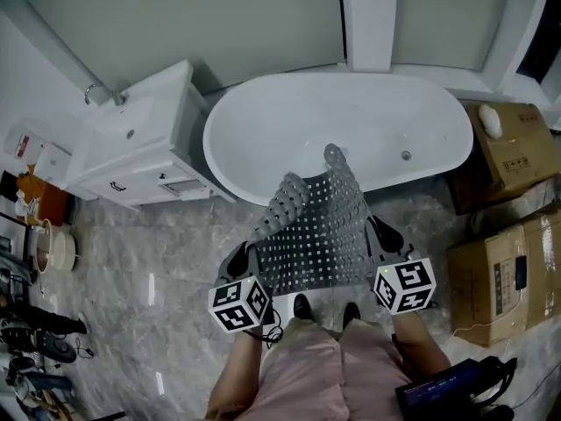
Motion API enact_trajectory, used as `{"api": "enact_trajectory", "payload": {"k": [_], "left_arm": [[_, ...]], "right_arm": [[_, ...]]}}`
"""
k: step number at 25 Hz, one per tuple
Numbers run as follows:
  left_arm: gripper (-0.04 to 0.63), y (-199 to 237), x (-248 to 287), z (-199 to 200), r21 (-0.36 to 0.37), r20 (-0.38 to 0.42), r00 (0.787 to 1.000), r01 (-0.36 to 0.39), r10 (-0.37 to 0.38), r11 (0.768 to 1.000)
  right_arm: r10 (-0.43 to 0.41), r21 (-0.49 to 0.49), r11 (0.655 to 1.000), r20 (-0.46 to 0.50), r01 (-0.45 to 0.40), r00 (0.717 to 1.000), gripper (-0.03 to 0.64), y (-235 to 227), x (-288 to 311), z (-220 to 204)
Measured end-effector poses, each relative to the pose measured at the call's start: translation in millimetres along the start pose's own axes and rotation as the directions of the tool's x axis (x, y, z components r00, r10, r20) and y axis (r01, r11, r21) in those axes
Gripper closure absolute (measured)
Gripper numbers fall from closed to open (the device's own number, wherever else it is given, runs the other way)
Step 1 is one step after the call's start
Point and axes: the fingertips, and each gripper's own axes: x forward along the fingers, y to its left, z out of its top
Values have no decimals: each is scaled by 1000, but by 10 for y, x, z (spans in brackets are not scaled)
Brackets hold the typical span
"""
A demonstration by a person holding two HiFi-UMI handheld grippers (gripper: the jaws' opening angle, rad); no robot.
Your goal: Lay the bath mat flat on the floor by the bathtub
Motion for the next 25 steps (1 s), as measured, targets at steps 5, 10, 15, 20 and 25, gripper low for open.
{"api": "enact_trajectory", "payload": {"k": [5, 10, 15, 20, 25], "left_arm": [[557, 277, 70, 123, 10, 13, 998, 55, -56, 998], [557, 411, 192, 258, 34, 0, 995, 102, -102, 994], [557, 785, 258, 260, 53, -7, 988, 152, -152, 987], [557, 851, 270, 249, 48, -8, 987, 163, -163, 985], [557, 859, 248, 269, 56, -9, 988, 155, -155, 986]], "right_arm": [[-54, -13, 998, 23, 54, 998, 585, 235, 149, 84], [-116, 3, 993, 40, 116, 992, 585, 287, 194, 135], [-171, 22, 985, 55, 171, 984, 585, 648, 266, 27], [-177, 18, 984, 47, 176, 983, 584, 719, 276, -14], [-174, 17, 985, 39, 174, 984, 586, 712, 248, 18]]}}
